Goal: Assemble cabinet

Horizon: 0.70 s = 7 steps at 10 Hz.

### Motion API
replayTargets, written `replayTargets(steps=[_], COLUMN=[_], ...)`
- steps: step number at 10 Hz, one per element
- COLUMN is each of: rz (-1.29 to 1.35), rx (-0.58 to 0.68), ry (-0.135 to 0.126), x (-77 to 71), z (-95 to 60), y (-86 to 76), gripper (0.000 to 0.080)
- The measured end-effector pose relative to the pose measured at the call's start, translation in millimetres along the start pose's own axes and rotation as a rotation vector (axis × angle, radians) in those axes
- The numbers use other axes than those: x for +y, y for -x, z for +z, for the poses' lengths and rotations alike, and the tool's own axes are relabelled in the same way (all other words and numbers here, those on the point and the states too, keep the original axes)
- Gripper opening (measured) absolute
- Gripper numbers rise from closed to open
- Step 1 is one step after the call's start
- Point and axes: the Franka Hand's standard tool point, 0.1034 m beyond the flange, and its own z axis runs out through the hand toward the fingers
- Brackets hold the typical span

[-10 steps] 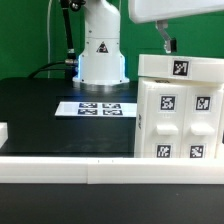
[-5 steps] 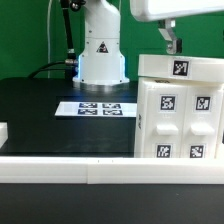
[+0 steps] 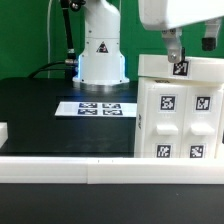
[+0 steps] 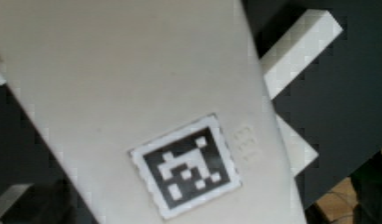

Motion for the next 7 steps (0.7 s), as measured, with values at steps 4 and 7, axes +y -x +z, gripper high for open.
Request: replayTargets(steps=[4, 7], rz=[0.002, 0.005], rx=[0.004, 0.005], ry=[0.023, 0.025], x=[1.0, 3.3], z=[11.4, 10.1], y=[5.8, 6.6], gripper=[0.0676, 0.0565])
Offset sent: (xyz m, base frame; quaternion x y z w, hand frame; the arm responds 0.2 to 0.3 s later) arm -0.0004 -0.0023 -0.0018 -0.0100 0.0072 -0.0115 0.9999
